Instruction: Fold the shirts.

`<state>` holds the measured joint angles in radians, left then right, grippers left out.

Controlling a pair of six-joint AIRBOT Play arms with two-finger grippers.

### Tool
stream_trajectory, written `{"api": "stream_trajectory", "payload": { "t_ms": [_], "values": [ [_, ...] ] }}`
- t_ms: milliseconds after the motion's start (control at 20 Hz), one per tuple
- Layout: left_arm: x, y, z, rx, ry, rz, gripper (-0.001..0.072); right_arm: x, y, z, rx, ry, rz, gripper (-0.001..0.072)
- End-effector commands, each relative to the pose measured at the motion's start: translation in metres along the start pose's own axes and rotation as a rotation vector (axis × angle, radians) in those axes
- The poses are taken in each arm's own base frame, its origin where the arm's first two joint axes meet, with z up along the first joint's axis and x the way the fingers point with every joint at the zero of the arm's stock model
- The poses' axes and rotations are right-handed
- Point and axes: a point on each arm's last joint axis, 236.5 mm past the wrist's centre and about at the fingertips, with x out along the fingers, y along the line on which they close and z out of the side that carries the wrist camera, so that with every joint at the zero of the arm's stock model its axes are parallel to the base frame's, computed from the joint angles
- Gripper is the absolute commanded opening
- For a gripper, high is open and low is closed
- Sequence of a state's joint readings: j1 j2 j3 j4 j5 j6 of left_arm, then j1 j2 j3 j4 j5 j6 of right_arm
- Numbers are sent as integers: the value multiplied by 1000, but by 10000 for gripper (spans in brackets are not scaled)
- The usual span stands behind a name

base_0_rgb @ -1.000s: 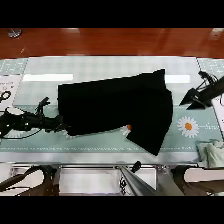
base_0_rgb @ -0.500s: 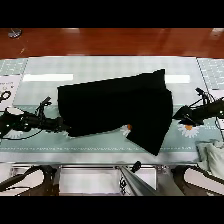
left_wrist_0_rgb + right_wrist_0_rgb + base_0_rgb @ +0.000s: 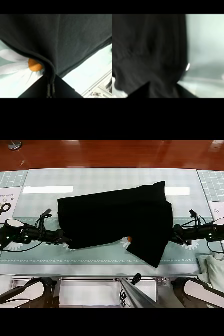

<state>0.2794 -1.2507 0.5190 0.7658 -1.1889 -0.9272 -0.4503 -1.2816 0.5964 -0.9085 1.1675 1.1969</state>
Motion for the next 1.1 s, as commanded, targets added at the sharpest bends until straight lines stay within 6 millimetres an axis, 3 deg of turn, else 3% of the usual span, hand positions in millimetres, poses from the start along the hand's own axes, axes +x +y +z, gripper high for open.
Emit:
{"api": "stream_trajectory", "payload": {
  "t_ms": [0, 50, 100, 150, 300, 500, 600, 700, 800, 900, 1050],
  "values": [
    [0, 0, 1, 1, -3, 2, 21, 3, 0, 23, 28, -114, 15, 277],
    [0, 0, 1, 1, -3, 2, 21, 3, 1, 25, 30, -120, 20, 136],
    [-1, 0, 1, 2, -4, 2, 21, 3, 5, 24, 22, -118, 33, 53],
    [-2, -1, 3, 6, -5, 1, 21, 1, 13, 24, -1, -117, 64, 27],
    [-23, -22, 19, 80, -6, -25, 21, -28, 66, 43, -114, -194, 221, 27],
    [-82, -58, 92, 208, -216, 35, 21, -91, 133, 98, -258, -388, 271, 27],
    [-99, -68, 123, 254, -313, 70, 22, -114, 166, 135, -339, -541, 221, 26],
    [-111, -66, 144, 224, -387, 94, 22, -133, 183, 174, -326, -686, 188, 26],
    [-124, -56, 163, 212, -474, 137, 22, -137, 187, 204, -300, -716, 180, 26],
    [-132, -47, 179, 202, -541, 174, 22, -126, 192, 225, -295, -679, 196, 26],
    [-116, -35, 187, 218, -520, 192, 22, -105, 206, 253, -315, -650, 207, 26]
  ]
}}
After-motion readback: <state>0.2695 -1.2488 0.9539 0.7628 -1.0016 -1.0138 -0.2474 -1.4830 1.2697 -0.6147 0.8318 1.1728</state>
